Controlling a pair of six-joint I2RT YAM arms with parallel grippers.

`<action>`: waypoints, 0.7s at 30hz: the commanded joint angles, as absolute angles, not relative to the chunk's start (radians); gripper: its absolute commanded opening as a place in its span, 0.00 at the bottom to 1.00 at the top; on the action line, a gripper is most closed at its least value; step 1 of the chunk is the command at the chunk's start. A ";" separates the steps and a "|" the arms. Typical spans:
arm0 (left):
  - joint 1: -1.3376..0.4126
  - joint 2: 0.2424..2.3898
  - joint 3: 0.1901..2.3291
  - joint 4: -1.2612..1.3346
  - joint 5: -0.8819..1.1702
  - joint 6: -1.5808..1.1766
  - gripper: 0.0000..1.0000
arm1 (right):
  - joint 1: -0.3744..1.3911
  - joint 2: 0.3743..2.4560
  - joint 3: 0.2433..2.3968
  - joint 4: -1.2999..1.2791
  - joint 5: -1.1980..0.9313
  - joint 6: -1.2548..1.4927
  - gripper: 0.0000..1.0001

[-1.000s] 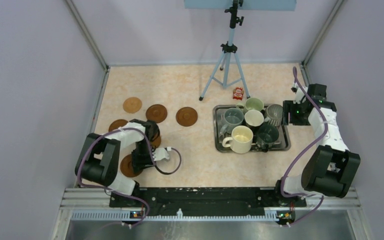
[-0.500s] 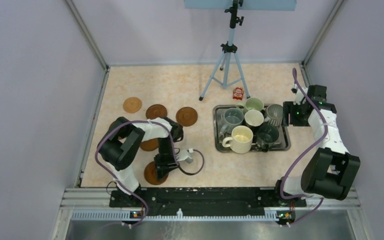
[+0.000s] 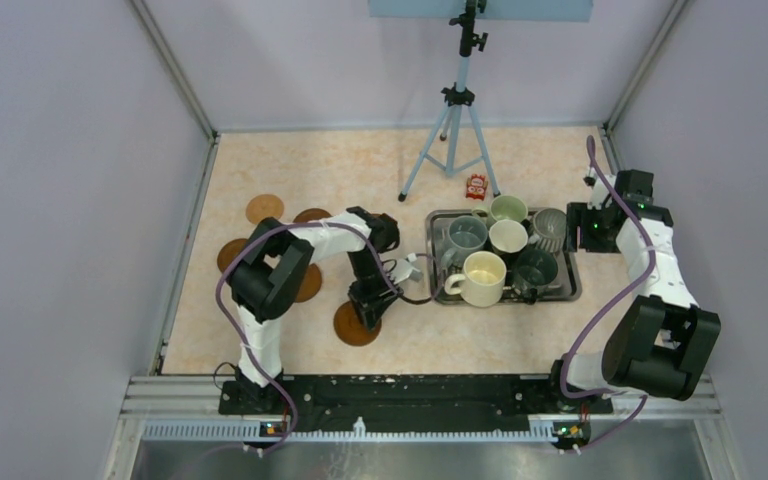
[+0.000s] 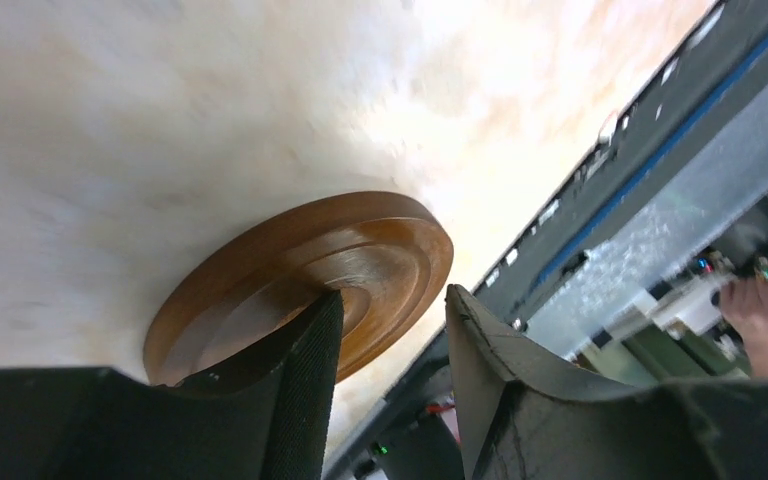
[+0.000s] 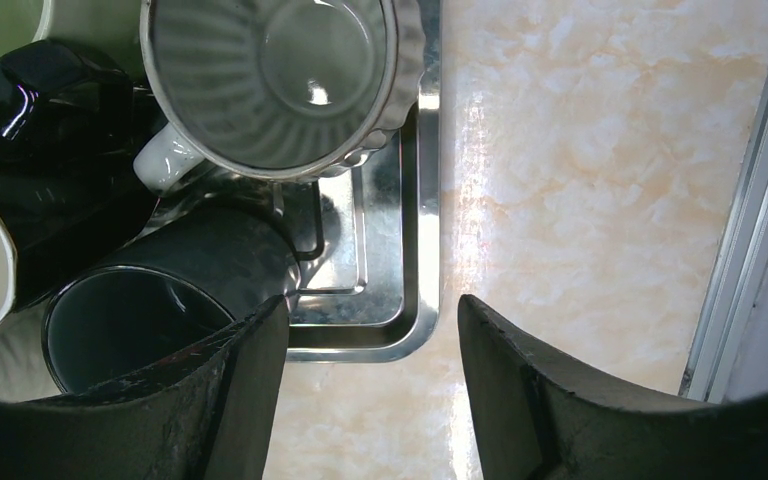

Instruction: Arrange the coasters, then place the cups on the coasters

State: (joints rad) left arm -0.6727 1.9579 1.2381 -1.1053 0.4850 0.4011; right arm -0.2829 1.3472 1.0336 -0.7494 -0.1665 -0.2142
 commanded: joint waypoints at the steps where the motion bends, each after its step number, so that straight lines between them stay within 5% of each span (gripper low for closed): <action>1: -0.670 2.043 1.342 -0.558 0.378 0.426 0.52 | -0.290 1.325 1.056 -0.735 -0.173 -0.196 0.62; 12: -0.611 2.106 1.478 -0.613 0.359 0.444 0.52 | -0.291 1.337 1.062 -0.730 -0.167 -0.196 0.62; 21: -0.612 2.005 1.333 -0.678 0.382 0.524 0.52 | -0.291 1.353 1.075 -0.729 -0.163 -0.198 0.62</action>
State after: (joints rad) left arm -0.6159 2.0056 1.4334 -0.7021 0.4477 0.4458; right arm -0.2829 1.3510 1.0340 -0.7483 -0.1658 -0.2070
